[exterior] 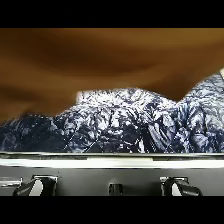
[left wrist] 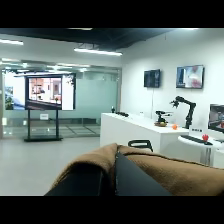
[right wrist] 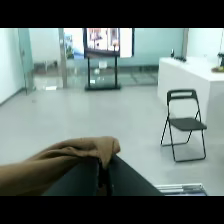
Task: Fold the clothes and pants, and hang the long-sleeved shirts on hangers.
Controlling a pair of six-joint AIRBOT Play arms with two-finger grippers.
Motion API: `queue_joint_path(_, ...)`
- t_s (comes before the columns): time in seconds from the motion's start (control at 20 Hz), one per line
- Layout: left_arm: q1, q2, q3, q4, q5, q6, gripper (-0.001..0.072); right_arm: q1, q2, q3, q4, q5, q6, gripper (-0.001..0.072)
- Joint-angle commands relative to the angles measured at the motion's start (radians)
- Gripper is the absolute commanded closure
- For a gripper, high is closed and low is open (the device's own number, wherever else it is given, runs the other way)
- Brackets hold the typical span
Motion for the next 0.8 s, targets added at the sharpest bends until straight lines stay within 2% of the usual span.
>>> queue_joint_path(0.0,0.002,-0.008,0.014,0.049,-0.031,-0.059,0.0685,0.001,-0.007,0.008,-0.03,0.023,0.04,0.0674)
queue_joint_path(0.05,0.002,-0.032,0.013,0.087,-0.113,-0.093,0.0685,0.001,-0.034,0.008,-0.029,0.082,0.051,0.0674)
queue_joint_path(0.15,0.002,-0.103,-0.026,0.135,-0.319,-0.157,0.0685,0.002,-0.134,0.007,-0.008,0.311,0.106,0.0675)
queue_joint_path(0.25,-0.009,-0.179,-0.146,0.14,-0.446,-0.155,0.0685,0.002,-0.296,-0.028,-0.008,0.58,0.108,0.0675)
queue_joint_path(0.3,-0.031,-0.218,-0.243,0.148,-0.461,-0.134,0.0685,0.002,-0.386,-0.081,-0.005,0.643,0.108,0.0675)
queue_joint_path(0.4,-0.097,-0.296,-0.456,0.204,-0.431,-0.11,0.0684,0.002,-0.542,-0.22,0.037,0.593,0.105,0.0675)
queue_joint_path(0.55,-0.19,-0.454,-0.698,0.242,-0.25,-0.069,0.0684,0.002,-0.764,-0.347,0.129,0.423,0.135,0.0675)
queue_joint_path(0.75,-0.242,-0.687,-0.719,0.169,-0.064,-0.069,0.0683,0.002,-0.979,-0.348,0.379,0.311,0.165,0.0674)
